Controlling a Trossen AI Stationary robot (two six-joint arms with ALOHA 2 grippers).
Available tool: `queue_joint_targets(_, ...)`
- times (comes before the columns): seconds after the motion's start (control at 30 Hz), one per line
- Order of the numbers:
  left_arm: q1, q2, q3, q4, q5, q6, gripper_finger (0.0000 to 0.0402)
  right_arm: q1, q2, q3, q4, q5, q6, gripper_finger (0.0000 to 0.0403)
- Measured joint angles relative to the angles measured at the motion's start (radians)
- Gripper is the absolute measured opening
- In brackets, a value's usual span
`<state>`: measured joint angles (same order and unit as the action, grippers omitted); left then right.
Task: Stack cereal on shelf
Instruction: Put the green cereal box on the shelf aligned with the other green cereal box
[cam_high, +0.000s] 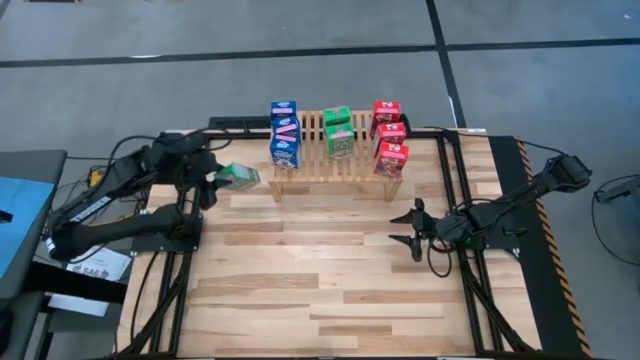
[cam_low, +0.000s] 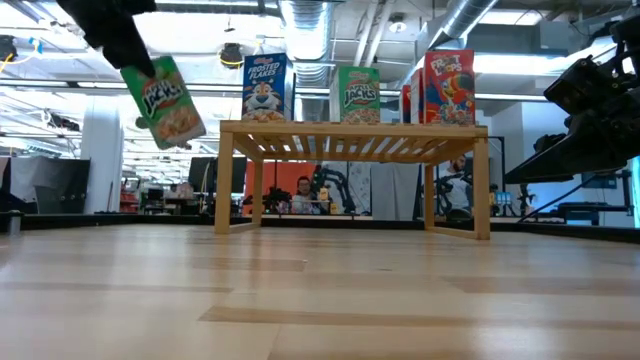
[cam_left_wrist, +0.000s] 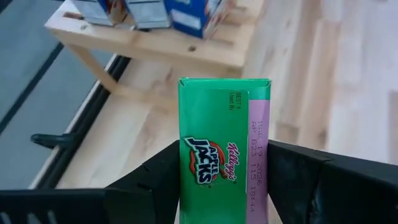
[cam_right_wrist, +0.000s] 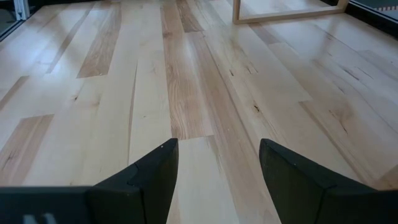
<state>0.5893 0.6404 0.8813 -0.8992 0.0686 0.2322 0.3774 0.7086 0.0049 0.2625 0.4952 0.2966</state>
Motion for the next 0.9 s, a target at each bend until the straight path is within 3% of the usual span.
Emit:
queue_joint_targets(0.23,-0.097,-0.028,0.071,-0.008,0.004,-0.123,0.0182,0.000,0.000,0.000,0.000,0.000,0.000,0.0250)
queue_joint_targets(0.43,-0.187,0.026,0.151,0.036,0.015,-0.183,0.0182,0.000,0.000,0.000,0.000,0.000,0.000,0.0250)
queue_joint_targets(0.9,-0.432,0.376,0.307,0.198,-0.079,-0.196,0.0182,0.000,0.000,0.000,0.000,0.000,0.000,0.0250)
